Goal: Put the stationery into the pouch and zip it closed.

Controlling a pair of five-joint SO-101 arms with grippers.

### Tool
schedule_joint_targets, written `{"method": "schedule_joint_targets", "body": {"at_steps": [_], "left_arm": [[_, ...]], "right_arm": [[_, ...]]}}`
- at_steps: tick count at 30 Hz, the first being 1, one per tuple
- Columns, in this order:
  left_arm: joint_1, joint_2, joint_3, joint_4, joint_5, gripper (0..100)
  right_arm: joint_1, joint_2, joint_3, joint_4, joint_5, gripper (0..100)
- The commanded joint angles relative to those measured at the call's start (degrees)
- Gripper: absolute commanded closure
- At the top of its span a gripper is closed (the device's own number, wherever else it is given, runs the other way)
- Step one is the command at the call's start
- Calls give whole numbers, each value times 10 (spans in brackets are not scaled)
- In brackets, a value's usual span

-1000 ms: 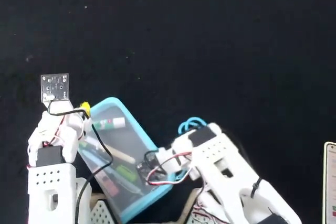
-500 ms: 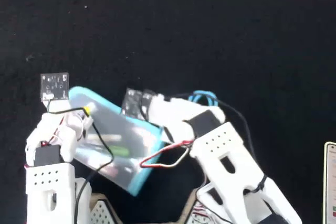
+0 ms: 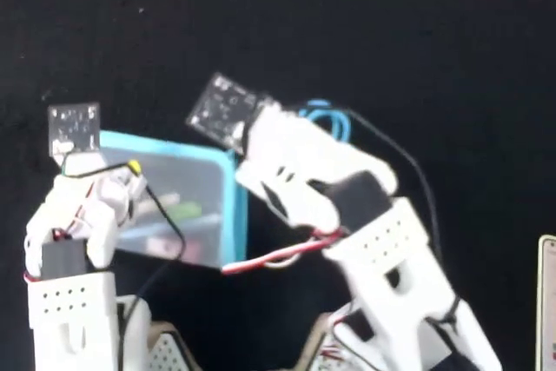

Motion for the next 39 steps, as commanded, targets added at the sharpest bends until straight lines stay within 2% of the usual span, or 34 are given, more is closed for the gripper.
{"method": "schedule_joint_targets", "body": {"at_steps": [1, 10, 15, 20, 24, 29, 34, 37, 39], "left_arm": [[-5, -5, -54, 18, -1, 827], [1, -5, -208, 142, -1, 827], [1, -5, -206, 151, -2, 827], [-2, -5, -238, 156, -11, 827], [1, -5, -327, 226, -74, 825], [-2, -4, -388, 270, -198, 821], [-3, -4, -418, 305, -293, 749], [-3, -4, -418, 309, -342, 760], [-3, -4, -413, 298, -344, 773]], "right_arm": [[-2, -7, -82, -2, -5, 988], [-4, -7, -140, -131, -5, 988], [-6, -7, -140, -177, -5, 988], [-66, -8, -150, -177, -1, 988], [-112, -15, -167, -177, -1, 988], [-114, -16, -168, -141, -1, 988], [-113, -16, -169, -114, -1, 988], [-113, -17, -173, -117, 5, 988], [-113, -17, -178, -115, 29, 988]]}}
